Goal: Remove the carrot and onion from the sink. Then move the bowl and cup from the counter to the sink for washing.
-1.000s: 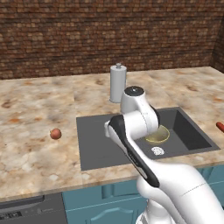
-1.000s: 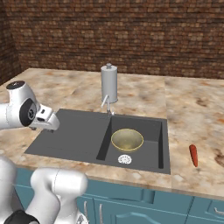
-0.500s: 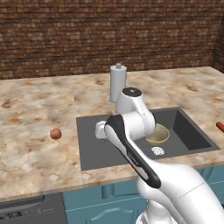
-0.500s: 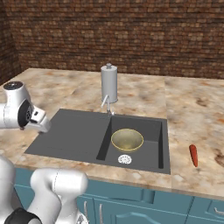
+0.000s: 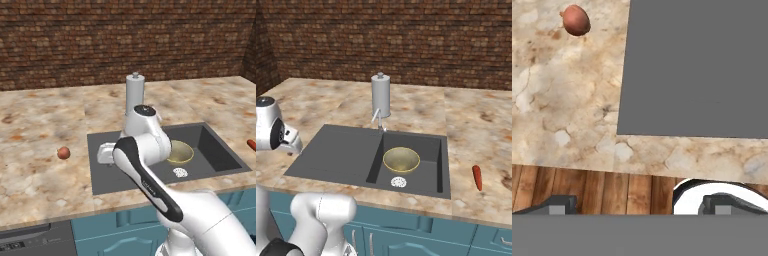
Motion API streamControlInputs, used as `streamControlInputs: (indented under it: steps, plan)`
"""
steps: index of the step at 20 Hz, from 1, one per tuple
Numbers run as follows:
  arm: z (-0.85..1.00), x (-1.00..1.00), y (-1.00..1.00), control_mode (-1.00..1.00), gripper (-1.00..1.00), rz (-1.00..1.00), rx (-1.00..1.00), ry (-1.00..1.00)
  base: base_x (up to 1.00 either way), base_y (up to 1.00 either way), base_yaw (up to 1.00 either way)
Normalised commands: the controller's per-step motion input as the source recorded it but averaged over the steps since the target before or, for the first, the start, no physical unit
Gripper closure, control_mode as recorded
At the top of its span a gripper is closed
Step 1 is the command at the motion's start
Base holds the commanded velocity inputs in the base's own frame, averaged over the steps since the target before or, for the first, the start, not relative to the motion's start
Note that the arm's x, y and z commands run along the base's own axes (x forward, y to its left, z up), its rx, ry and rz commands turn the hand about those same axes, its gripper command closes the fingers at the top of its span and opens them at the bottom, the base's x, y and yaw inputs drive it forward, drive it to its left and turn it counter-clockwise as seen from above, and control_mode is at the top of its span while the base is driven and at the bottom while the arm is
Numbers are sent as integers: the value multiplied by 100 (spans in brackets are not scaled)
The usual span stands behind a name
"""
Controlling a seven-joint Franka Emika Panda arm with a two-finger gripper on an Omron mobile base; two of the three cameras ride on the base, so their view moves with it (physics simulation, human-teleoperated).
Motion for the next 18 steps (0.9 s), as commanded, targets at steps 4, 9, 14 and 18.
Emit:
streamControlInputs:
  steps: [4, 9, 14, 18]
  plan:
    - [0, -5, 43, -100, -100, 0, 0, 0, 0, 0, 0]
    - [0, -4, 44, -100, -100, -6, 0, 0, 0, 0, 0]
    - [0, -2, 47, -100, -100, -1, 0, 2, 0, 0, 0]
    - [0, 1, 44, -100, -100, 0, 0, 2, 0, 0, 0]
